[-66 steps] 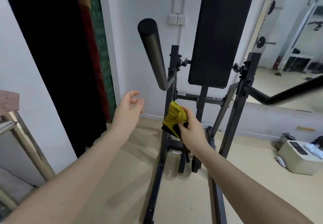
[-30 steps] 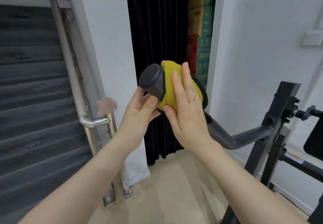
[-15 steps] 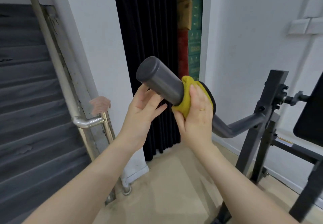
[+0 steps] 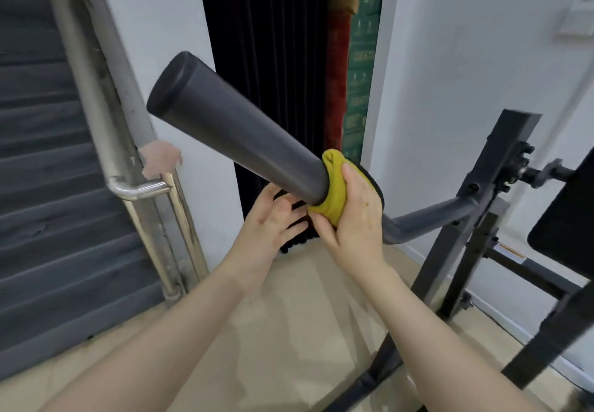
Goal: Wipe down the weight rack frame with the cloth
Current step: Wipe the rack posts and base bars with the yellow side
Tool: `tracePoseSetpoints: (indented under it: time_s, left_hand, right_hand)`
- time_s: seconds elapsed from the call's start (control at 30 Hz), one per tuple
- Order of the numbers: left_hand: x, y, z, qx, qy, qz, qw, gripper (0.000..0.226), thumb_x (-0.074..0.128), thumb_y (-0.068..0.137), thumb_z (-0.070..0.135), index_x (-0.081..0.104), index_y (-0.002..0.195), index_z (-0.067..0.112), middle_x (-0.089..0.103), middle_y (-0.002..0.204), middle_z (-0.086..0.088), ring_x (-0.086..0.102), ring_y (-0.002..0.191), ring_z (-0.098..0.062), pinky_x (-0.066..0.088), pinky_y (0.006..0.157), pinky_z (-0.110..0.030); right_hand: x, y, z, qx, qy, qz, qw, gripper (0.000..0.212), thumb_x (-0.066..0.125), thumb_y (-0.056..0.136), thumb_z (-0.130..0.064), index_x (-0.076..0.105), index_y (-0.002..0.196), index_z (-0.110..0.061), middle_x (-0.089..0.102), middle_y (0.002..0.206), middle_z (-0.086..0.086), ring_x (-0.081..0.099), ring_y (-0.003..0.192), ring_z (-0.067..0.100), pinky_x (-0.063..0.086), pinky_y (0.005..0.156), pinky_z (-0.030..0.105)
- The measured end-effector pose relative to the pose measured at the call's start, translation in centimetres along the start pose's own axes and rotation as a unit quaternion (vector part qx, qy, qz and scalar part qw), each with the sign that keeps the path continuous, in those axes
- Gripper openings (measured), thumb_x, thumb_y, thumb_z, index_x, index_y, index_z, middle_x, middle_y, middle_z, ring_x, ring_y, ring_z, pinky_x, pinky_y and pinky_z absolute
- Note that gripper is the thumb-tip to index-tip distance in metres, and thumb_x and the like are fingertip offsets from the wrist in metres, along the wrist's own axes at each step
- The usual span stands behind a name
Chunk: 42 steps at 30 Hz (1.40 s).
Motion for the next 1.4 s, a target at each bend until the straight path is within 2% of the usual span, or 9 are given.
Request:
tracePoseSetpoints:
  time_s: [0.2,0.43,0.53,0.63,0.73,0.87,1.07,1.23,1.4]
  left_hand:
    - [2.3,0.2,-3.1,-0.033,0.021,0.042,0.998,0.039,0.055,0.087,0.045,0.043,0.124,0.039,0.061,0.126,0.001,0.061,0.114,-0.016,0.042,0.104,-0.042]
    - [4.7,1.3,-5.7,-0.033,-0.033,0.095,0.994,0.035,0.054,0.089,0.030,0.050,0.124,0.027,0.068,0.109,0.002,0.064,0.103,-0.019,0.051,0.093,-0.033]
    - [5.7,1.4,-6.8,-0.048,-0.021,0.100,0.994,0.042,0.053,0.086,0.035,0.046,0.127,0.030,0.062,0.123,-0.002,0.062,0.112,-0.019,0.051,0.090,-0.028]
    - [6.9,1.7,-8.2,-0.053,-0.015,0.099,0.994,0.040,0.050,0.086,0.034,0.044,0.126,0.036,0.061,0.123,0.002,0.062,0.111,-0.014,0.047,0.095,-0.030]
    - [7.9,2.1,-9.5,-0.068,-0.025,0.101,0.992,0.030,0.049,0.094,0.025,0.046,0.121,0.040,0.062,0.121,0.004,0.063,0.110,-0.014,0.048,0.095,-0.030]
    - [8.4,3.3,-10.5,-0.083,-0.033,0.114,0.990,0.032,0.063,0.083,0.026,0.053,0.113,0.032,0.066,0.106,0.006,0.063,0.101,-0.012,0.051,0.087,-0.029]
    - [8.3,4.3,-11.3,-0.131,-0.025,0.115,0.984,0.045,0.067,0.079,0.022,0.053,0.121,0.013,0.063,0.120,-0.010,0.058,0.115,-0.029,0.049,0.097,-0.040]
    - [8.3,4.5,-11.5,-0.142,-0.018,0.108,0.984,0.027,0.056,0.090,0.009,0.052,0.116,0.014,0.061,0.120,-0.013,0.060,0.112,-0.030,0.049,0.095,-0.035]
    - [8.6,4.5,-12.9,-0.140,-0.020,0.103,0.985,0.068,0.067,0.071,0.031,0.045,0.133,0.011,0.058,0.129,-0.009,0.059,0.115,-0.026,0.051,0.094,-0.033]
  right_hand:
    - [-0.2,-3.3,5.1,0.088,-0.022,-0.021,0.996,0.075,0.070,0.074,-0.025,0.036,0.137,-0.004,0.050,0.132,0.022,0.045,0.123,0.034,0.035,0.105,0.049]
    - [-0.2,-1.8,4.8,-0.044,0.016,-0.015,0.999,0.071,0.068,0.076,-0.031,0.032,0.134,-0.012,0.053,0.131,0.020,0.041,0.120,0.027,0.028,0.101,0.034]
    - [-1.2,-3.9,10.4,0.032,-0.035,-0.101,0.994,0.080,0.068,0.074,-0.050,0.039,0.138,-0.013,0.056,0.130,0.009,0.045,0.117,0.023,0.028,0.097,0.031]
    - [-2.3,-6.5,14.3,0.103,-0.084,-0.141,0.981,0.079,0.076,0.073,-0.043,0.043,0.139,-0.016,0.056,0.127,0.004,0.048,0.118,0.030,0.030,0.099,0.041]
    - [-2.2,-6.2,13.6,0.100,-0.054,-0.129,0.985,0.075,0.078,0.074,-0.031,0.043,0.138,-0.014,0.055,0.129,0.006,0.047,0.121,0.031,0.030,0.103,0.046]
    - [-1.4,-4.3,10.3,0.062,0.025,-0.105,0.992,0.075,0.075,0.075,-0.023,0.038,0.140,-0.016,0.051,0.134,0.004,0.044,0.126,0.023,0.024,0.107,0.033]
    - [-2.7,-6.2,16.2,0.051,-0.028,-0.190,0.980,0.071,0.066,0.080,-0.042,0.038,0.139,-0.013,0.050,0.134,0.008,0.040,0.126,0.023,0.029,0.109,0.039]
    - [-3.5,-7.4,21.1,0.112,-0.131,-0.186,0.967,0.069,0.075,0.072,-0.007,0.043,0.133,-0.008,0.048,0.135,0.013,0.028,0.132,0.032,0.028,0.108,0.056]
    - [-1.6,-7.8,15.6,0.088,-0.032,-0.164,0.982,0.067,0.066,0.085,-0.012,0.031,0.141,-0.010,0.043,0.139,0.014,0.036,0.129,0.029,0.029,0.109,0.042]
Point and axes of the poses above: each hand's wrist, its own y-axis towards the middle knuckle, its own x-axis out of the palm, z = x × y, the point moved 2 cm from there along y, towards the middle knuckle
